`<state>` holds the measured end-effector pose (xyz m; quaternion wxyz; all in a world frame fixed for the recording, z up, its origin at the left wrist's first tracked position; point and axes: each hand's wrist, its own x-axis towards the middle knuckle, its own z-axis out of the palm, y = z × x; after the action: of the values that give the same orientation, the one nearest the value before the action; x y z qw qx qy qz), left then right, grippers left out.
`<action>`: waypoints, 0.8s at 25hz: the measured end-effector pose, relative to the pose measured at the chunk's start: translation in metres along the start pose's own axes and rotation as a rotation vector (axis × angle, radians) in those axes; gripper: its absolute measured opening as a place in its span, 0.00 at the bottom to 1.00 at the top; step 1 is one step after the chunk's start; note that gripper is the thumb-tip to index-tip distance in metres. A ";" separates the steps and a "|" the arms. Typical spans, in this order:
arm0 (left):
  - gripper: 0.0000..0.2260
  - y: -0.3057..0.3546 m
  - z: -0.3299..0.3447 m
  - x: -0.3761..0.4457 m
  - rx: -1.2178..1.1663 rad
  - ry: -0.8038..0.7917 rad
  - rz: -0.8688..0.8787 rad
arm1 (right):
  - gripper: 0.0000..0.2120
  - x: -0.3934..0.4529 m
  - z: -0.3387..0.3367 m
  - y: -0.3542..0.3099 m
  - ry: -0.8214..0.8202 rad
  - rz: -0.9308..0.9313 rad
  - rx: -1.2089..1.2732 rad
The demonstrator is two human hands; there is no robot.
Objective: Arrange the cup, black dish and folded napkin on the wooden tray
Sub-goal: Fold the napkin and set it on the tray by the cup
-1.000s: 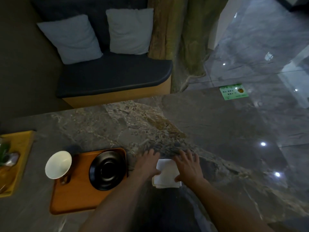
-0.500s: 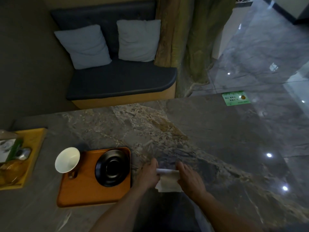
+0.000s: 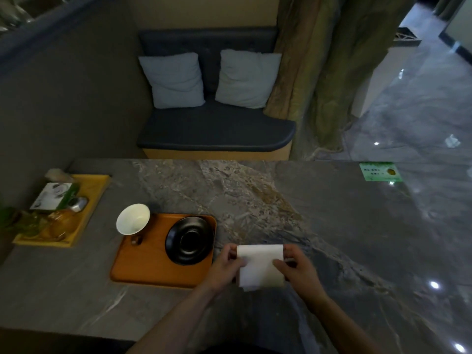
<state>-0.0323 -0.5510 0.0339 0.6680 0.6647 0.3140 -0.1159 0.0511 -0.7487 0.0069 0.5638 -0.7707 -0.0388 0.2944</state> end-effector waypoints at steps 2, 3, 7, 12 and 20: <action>0.11 0.007 -0.004 -0.013 -0.077 0.019 0.023 | 0.12 -0.004 0.004 -0.009 -0.033 -0.025 0.031; 0.11 0.010 -0.007 -0.019 -0.090 0.029 0.039 | 0.12 -0.007 0.007 -0.014 -0.051 -0.032 0.040; 0.10 0.012 -0.024 -0.033 -0.086 0.058 0.104 | 0.13 -0.016 0.021 -0.032 -0.066 -0.041 -0.014; 0.13 0.003 -0.059 -0.041 -0.095 0.072 0.109 | 0.16 -0.020 0.056 -0.050 -0.072 -0.066 -0.086; 0.13 -0.019 -0.150 -0.049 0.009 0.108 0.095 | 0.17 -0.018 0.149 -0.066 -0.062 -0.056 -0.129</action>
<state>-0.1205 -0.4211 0.0587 0.6517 0.6872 0.3172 -0.0494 -0.0201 -0.6056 0.0446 0.5195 -0.7945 -0.0967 0.2994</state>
